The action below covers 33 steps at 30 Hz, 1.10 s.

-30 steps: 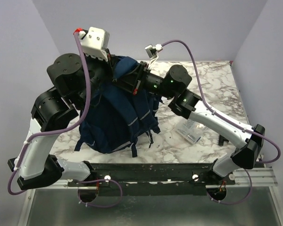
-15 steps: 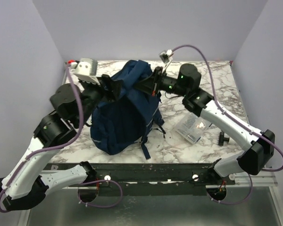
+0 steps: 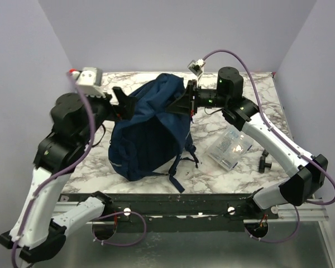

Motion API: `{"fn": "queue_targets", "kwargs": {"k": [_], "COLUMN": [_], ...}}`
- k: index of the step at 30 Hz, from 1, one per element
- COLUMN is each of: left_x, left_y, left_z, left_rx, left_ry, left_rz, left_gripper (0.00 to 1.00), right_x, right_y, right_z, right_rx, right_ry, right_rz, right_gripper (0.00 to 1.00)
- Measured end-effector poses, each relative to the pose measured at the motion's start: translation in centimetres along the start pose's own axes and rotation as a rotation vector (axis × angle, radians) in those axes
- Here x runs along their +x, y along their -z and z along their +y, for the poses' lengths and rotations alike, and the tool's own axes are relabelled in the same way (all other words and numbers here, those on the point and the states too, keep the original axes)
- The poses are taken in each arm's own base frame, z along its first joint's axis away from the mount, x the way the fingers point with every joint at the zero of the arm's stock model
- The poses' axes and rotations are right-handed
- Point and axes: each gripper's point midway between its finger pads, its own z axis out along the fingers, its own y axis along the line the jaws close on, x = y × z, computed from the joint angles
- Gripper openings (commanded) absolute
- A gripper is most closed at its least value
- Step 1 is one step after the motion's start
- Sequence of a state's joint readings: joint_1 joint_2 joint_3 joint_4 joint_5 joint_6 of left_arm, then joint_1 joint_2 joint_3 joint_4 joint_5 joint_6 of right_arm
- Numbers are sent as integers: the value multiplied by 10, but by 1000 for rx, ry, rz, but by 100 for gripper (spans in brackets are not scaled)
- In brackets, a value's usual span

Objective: Pack the student bag
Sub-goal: Adjust the student bag at the center of the board.

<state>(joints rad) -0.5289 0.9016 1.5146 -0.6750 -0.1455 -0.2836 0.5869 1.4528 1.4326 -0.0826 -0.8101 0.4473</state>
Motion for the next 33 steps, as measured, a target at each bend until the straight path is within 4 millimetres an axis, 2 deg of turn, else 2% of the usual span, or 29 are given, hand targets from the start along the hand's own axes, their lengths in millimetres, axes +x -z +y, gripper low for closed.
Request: {"fn": "queue_targets", "kwargs": {"k": [4,6,12,17,19,21,23,25,26,30,33], "left_x": [48,60,49,52,61,75,83,82,79,68,57], "left_y": [-38,-44,-36,-44,-50,-55,-57,-59,-59,-57,-42], "left_z": [14,13,3,0,-1,-1,-3,-6,-6,5,17], "left_rx": [-5,25,113,151,167,182,205,228,233,187,112], "left_ry": [46,88,129,131,139,150,162,155,147,125,106], "left_rz": [172,212,177,195,220,247,259,248,231,172,90], "left_gripper": [95,95,93,90,81,56,24,5,0,0,0], "right_x": [22,29,38,41,40,40,38,33,29,-7,-39], "right_y": [4,10,19,21,21,21,22,23,24,24,17], "right_z": [-1,-3,-4,-4,-3,-3,-4,-6,-7,-11,-10], "right_rx": [-31,-30,-37,-47,-47,-46,-40,-29,-23,6,32], "right_ry": [19,31,56,61,60,59,58,55,51,35,34], "right_rz": [68,86,113,122,123,123,120,111,103,60,35], "right_gripper": [0,0,0,0,0,0,0,0,0,0,0]}}
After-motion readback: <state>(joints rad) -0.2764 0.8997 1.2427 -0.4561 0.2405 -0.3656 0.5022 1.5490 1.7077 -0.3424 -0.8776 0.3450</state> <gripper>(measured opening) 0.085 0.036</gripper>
